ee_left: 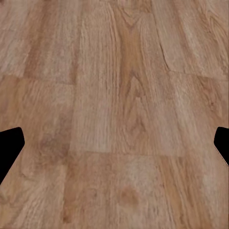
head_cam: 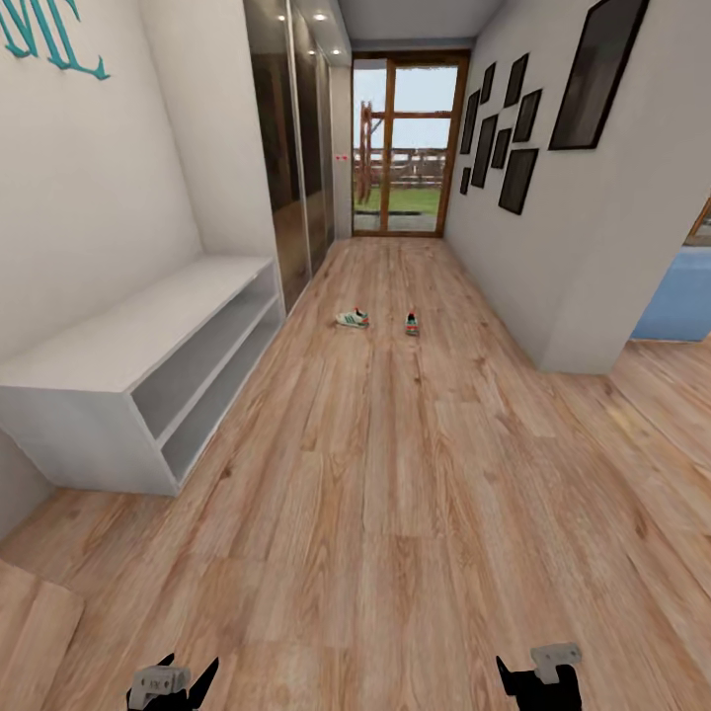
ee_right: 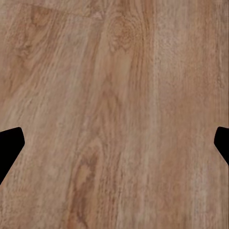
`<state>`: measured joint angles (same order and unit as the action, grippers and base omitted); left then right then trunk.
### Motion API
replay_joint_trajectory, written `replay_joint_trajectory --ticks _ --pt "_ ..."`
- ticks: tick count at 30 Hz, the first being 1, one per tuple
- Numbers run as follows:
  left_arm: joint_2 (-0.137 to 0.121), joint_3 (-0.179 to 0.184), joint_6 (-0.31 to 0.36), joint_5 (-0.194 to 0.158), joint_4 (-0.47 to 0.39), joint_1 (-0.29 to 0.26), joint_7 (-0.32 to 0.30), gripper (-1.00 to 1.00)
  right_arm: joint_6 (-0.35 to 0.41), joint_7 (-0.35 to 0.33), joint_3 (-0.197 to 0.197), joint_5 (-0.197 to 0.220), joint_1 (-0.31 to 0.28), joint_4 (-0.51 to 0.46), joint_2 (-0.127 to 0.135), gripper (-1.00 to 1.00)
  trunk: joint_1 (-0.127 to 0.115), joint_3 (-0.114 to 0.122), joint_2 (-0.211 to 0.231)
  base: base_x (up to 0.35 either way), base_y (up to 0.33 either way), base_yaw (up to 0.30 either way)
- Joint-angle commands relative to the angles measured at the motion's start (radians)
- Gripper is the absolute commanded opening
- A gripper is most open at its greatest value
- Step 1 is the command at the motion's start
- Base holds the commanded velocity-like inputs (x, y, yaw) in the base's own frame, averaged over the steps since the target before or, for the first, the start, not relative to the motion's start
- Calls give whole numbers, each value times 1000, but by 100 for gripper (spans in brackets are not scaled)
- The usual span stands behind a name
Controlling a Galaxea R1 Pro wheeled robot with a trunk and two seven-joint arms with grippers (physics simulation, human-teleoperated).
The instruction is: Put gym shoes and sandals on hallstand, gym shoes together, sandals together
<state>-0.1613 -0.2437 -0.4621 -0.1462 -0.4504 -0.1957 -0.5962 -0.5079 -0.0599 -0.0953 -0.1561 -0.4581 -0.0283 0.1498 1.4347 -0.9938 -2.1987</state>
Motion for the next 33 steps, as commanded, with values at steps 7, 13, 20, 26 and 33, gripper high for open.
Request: replay_joint_trajectory --ticks 7,13,20,26,33 --pt "0 -3 2 -7 1 -1 -10 100 -3 -4 -9 -7 -1 1 0 100 0 -1 0 330 -107 0" --pt "0 -3 2 -7 1 -1 -10 100 -3 -4 -9 -7 -1 1 0 100 0 -1 0 328 -109 0" --pt "0 -3 2 -7 1 -1 -10 100 -3 -4 -9 -7 -1 1 1 100 0 -1 0 327 -109 0" --pt "0 -4 2 -8 1 -1 -10 100 -3 -4 -9 -7 -1 1 1 100 0 -1 0 327 -110 0" --pt "0 -5 2 -9 1 -1 -10 100 -3 -4 -9 -7 -1 1 1 100 0 -1 0 327 -114 0"
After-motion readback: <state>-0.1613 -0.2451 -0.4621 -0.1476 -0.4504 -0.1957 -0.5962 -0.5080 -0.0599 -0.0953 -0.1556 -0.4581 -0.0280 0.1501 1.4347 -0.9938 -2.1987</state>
